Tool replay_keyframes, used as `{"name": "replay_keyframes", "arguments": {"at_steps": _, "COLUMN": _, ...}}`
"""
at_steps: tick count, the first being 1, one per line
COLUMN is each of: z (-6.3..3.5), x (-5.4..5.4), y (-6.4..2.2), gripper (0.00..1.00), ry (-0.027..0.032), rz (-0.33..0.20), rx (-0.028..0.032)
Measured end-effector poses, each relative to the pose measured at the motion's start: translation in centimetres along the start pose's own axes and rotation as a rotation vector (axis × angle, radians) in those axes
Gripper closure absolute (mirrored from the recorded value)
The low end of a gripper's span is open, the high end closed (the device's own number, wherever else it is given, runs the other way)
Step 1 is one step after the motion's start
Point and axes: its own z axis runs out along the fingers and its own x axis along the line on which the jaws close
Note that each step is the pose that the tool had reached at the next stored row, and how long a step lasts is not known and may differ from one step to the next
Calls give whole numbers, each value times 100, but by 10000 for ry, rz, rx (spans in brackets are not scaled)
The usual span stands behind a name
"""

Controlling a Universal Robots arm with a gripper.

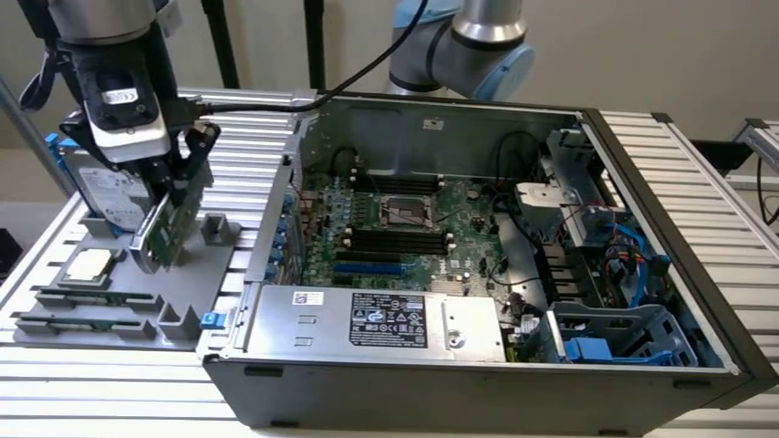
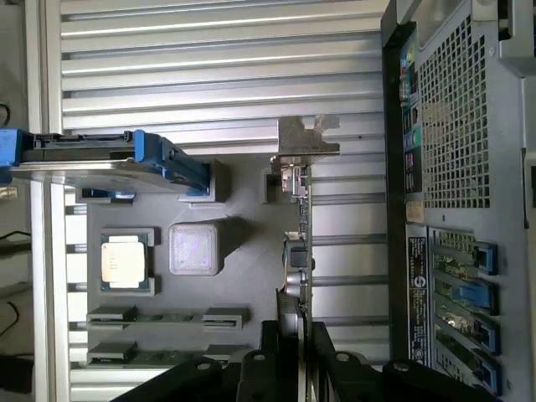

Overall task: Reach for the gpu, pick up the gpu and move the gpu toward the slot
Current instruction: 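Pick up the gpu and move the gpu toward the slot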

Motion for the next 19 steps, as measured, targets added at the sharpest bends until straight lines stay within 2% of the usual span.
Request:
{"name": "replay_keyframes", "arguments": {"at_steps": 11, "z": -511, "x": -222, "y": 19, "gripper": 74, "ry": 34, "rz": 1, "rx": 0}}
{"name": "replay_keyframes", "arguments": {"at_steps": 19, "z": -875, "x": -553, "y": 41, "gripper": 74, "ry": 98, "rz": -2, "rx": -38}}
